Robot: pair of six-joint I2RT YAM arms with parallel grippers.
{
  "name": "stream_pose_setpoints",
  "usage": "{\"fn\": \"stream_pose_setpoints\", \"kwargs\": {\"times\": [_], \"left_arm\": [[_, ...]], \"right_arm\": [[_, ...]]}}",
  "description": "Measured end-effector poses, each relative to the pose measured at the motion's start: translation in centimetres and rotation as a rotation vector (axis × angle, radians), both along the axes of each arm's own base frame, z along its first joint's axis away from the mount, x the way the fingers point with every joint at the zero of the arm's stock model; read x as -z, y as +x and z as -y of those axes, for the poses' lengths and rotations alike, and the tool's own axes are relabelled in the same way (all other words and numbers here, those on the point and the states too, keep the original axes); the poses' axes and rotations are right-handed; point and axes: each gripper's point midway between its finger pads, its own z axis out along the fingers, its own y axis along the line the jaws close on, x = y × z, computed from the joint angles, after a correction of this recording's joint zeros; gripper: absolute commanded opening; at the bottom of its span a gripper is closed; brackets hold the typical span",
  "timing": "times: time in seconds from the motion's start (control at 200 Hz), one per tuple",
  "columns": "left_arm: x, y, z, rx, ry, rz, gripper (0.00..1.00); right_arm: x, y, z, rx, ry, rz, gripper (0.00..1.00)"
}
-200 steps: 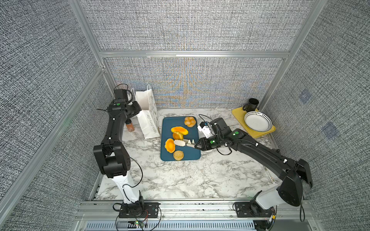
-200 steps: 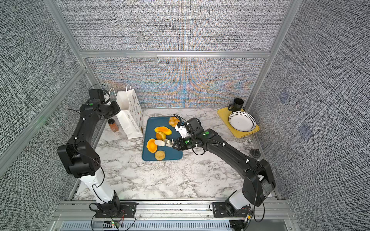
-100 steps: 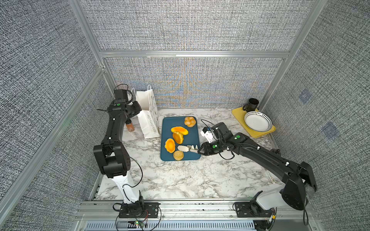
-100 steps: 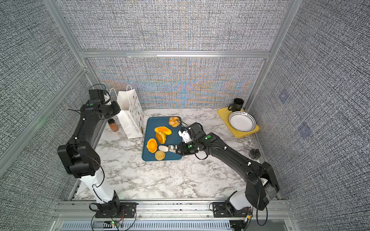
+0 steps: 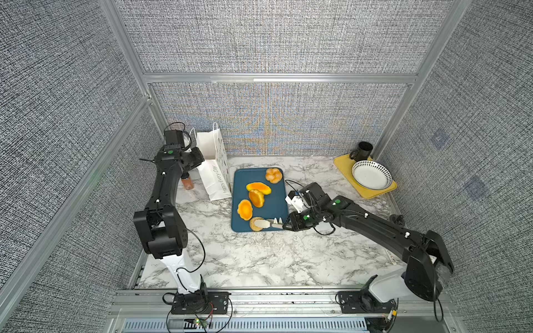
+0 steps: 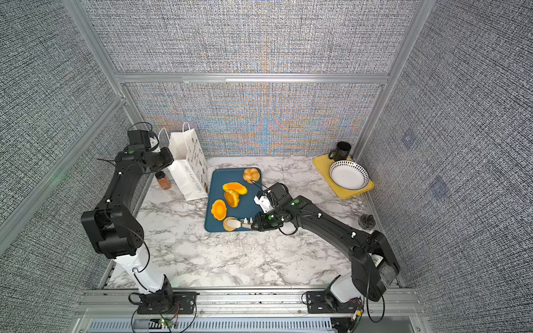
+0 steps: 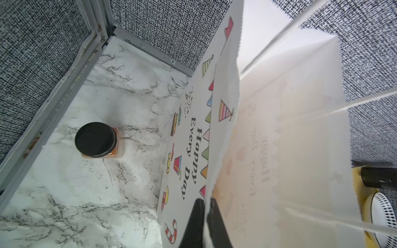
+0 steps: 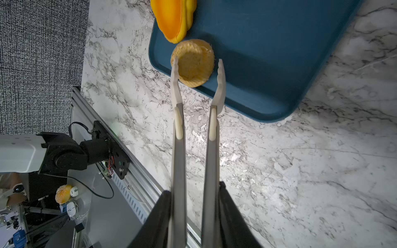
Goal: Pack bread into a paper bag
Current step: Pick up the fake bread from the plate.
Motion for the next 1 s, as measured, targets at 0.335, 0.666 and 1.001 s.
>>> {"fn": "stream_pose_setpoints", "kwargs": {"times": [0.335, 0.666, 1.001], "left_arm": [[0.2, -0.9, -0.3, 0.004, 0.021, -0.011, 0.02], [0.6, -1.1, -0.6, 0.011, 0.029, -0.017, 0.02], [0.6, -1.1, -0.4, 0.018, 0.025, -0.014, 0.02]], "right_arm": [[0.0, 0.0, -0.5, -0.004, 0.009, 0.019, 0.12], [-3.7, 0.3, -0.1, 0.026, 0.027, 0.080, 0.08], [-11.8, 4.8, -2.7, 0.037, 0.077, 0.251, 0.08]]}}
